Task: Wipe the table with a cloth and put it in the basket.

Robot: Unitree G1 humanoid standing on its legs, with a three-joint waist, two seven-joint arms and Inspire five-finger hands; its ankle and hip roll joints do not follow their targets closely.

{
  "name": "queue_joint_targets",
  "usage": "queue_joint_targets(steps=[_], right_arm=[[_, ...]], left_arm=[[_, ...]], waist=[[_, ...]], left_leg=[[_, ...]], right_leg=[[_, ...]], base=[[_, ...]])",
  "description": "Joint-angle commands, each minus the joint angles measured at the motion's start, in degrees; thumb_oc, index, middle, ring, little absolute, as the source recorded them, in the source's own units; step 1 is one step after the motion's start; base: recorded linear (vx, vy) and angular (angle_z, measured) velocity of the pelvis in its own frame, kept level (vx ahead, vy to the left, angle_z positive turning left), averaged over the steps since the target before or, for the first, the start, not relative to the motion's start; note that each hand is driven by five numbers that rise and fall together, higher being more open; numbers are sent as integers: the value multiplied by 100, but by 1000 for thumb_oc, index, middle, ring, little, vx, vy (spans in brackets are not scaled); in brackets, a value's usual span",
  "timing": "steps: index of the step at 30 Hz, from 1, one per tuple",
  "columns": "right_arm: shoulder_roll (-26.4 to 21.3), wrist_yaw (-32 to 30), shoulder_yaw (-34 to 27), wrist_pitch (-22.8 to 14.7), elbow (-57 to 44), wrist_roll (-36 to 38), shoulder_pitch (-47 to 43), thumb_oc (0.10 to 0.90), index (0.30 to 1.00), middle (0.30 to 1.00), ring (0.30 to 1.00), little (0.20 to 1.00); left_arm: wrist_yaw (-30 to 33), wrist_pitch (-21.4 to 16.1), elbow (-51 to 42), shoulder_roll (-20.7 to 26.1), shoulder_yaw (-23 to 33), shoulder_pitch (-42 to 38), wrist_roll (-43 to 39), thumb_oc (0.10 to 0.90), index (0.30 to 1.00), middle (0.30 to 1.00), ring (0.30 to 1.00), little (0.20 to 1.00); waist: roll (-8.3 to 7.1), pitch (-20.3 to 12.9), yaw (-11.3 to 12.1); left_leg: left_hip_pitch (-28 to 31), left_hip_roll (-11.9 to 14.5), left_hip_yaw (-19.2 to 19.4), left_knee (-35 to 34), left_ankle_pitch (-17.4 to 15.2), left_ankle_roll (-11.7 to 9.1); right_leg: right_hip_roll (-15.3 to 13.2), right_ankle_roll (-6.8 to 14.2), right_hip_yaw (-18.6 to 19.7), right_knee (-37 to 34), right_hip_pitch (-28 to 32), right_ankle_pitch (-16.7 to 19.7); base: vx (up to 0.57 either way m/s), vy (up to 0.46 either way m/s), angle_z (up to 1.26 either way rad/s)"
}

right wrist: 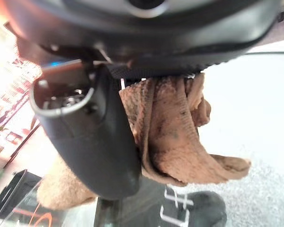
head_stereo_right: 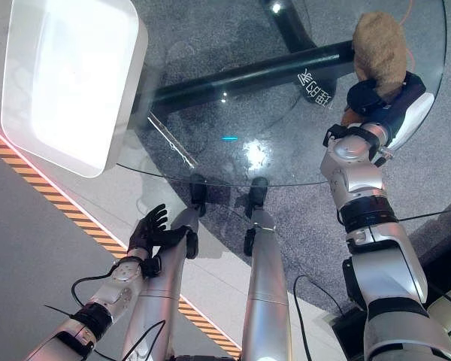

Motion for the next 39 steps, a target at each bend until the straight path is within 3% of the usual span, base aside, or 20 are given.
queue_joint_targets(steps=[1,7,21,27,34,39], right_arm=[[100,143,250,200,-1172,-817,97,100,300,300,300,200],[211,610,479,759,-1435,-1043,-86,100,300,300,300,200],[747,1584,1285,1476,-1304,-1647,-634,100,300,300,300,200],[891,2231,1605,1326,-1280,-1668,-704,100,300,300,300,200],[1157,3247,1941,875,-1879,-1716,-426,100,300,300,300,200],[1341,3488,2171,702,-2192,-1872,-204,100,300,300,300,200]], left_arm=[[149,-90,-182,-143,-40,606,4,800,900,900,900,900],[13,-196,-52,-223,116,594,112,800,900,900,900,900],[-197,-306,37,-304,108,661,230,800,900,900,900,900],[-241,-329,25,-310,93,639,275,800,900,900,900,900],[-239,-322,-26,-330,89,678,313,800,900,900,900,900],[-231,-348,-71,-332,67,708,311,800,900,900,900,900]], waist=[[252,-116,32],[228,-116,81],[354,-116,347],[369,-116,405],[354,-116,409],[343,-116,409]], left_leg=[[75,-362,-143,319,-663,64],[104,-387,-129,282,-647,103],[121,-483,-164,152,-538,136],[123,-510,-185,91,-492,137],[107,-550,-189,69,-454,124],[66,-545,-180,76,-435,117]], right_leg=[[327,185,-157,-316,52,220],[317,172,-183,-375,96,229],[264,159,-290,-447,127,246],[246,165,-324,-474,128,256],[236,181,-331,-512,114,266],[232,181,-343,-504,81,258]], base=[[-3,52,-1],[-1,42,1],[0,35,2],[0,0,0],[5,6,2],[3,-2,2]])
